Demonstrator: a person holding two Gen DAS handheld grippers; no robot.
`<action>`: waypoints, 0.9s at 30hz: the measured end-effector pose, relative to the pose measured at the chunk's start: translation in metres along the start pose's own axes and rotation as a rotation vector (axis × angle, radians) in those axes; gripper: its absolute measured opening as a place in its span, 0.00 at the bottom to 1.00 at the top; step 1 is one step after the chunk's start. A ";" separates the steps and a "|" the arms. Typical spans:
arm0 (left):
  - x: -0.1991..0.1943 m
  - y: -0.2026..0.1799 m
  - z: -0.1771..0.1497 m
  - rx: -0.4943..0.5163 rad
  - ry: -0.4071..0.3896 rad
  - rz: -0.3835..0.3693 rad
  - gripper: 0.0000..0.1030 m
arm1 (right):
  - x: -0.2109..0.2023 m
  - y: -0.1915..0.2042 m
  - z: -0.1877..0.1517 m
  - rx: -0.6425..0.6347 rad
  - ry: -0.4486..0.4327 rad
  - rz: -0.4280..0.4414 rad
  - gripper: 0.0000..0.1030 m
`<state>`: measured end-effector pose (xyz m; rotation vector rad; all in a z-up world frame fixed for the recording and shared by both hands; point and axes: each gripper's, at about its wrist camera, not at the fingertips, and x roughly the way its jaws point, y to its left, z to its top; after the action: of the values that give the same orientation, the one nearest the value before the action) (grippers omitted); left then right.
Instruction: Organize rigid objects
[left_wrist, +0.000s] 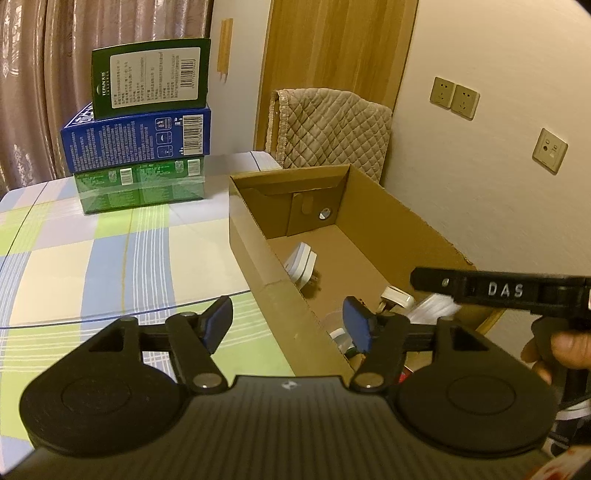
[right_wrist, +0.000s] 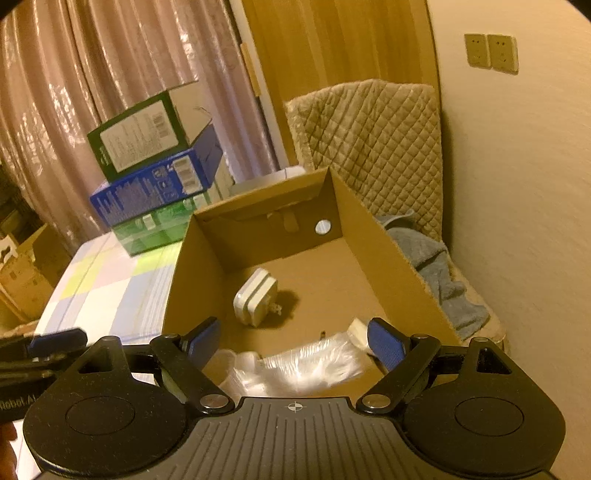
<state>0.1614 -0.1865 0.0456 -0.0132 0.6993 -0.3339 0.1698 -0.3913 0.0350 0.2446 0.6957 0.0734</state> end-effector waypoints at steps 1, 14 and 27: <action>-0.001 0.001 0.000 -0.003 0.001 -0.001 0.64 | -0.001 0.001 0.001 0.001 -0.005 -0.003 0.82; -0.034 0.002 -0.012 -0.026 -0.028 0.026 0.91 | -0.046 0.013 0.002 -0.028 -0.020 -0.029 0.85; -0.076 0.005 -0.034 -0.063 -0.030 0.059 0.99 | -0.094 0.028 -0.018 -0.065 -0.020 -0.066 0.86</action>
<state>0.0869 -0.1551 0.0664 -0.0576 0.6787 -0.2542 0.0869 -0.3743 0.0871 0.1603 0.6801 0.0306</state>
